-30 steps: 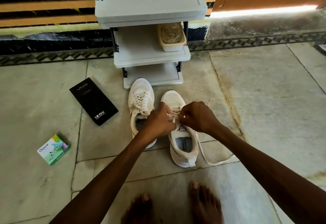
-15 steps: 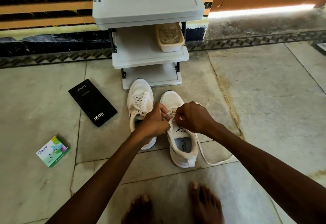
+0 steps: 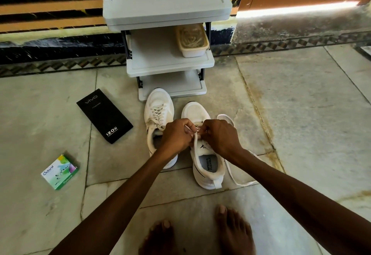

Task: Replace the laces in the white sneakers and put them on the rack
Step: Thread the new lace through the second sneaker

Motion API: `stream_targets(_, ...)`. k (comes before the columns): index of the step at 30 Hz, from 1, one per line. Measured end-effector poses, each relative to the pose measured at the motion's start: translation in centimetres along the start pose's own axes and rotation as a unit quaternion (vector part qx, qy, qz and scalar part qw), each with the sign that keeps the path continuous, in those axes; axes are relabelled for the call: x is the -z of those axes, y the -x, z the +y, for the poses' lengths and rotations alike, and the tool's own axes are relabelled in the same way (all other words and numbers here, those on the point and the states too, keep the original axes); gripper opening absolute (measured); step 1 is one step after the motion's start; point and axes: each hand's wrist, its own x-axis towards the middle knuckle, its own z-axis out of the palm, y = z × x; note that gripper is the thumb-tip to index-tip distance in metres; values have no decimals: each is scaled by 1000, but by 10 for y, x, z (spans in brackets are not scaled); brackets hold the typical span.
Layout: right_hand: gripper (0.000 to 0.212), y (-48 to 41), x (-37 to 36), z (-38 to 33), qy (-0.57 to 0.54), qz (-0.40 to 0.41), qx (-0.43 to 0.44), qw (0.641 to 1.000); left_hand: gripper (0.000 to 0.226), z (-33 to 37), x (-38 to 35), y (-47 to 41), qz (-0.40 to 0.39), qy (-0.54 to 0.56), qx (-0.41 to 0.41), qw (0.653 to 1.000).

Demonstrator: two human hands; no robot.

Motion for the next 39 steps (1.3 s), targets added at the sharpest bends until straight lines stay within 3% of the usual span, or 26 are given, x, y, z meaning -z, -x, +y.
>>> stream_targets(6,5,-1,7,5,-63,-19,30,997,9,0,1,1,35,-65,-64,995)
stream_targets(10,34,7,13,-3,-120,-5,-23,993,11,0,-1,2,25,-70,-96,993)
stream_targets(14,16,15,8,-6,-172,-57,-74,981,19,1,5,1,11,-58,-102,993)
stream_targets(17,19,15,8,-1,-186,-70,-103,975,28,5,15,1,13,-41,-119,992)
stream_targets(20,17,15,7,1,-171,-71,-113,976,32,29,48,-1,72,46,-136,987)
stream_targets(22,15,15,5,2,-178,-58,-121,975,30,57,87,-2,125,178,-160,963)
stream_targets(24,14,15,4,1,-186,-56,-125,973,27,83,127,2,136,348,-186,909)
stream_targets(27,14,16,4,0,-190,-59,-122,972,26,96,153,11,73,518,-212,825)
stream_targets(31,10,20,3,0,-203,-47,-119,971,22,86,121,18,-59,579,-162,797)
stream_targets(32,9,20,3,0,-207,-46,-119,970,21,82,108,20,-82,563,-136,811)
stream_targets(33,9,20,2,0,-211,-47,-120,969,21,76,95,21,-88,509,-111,849)
stream_targets(35,9,20,3,0,-216,-50,-125,967,23,59,71,18,-53,277,-84,956)
stream_targets(36,9,20,3,0,-217,-51,-126,967,25,50,59,16,-29,148,-87,985)
stream_targets(39,10,20,3,-1,-221,-53,-131,965,28,30,32,11,-16,-95,-117,988)
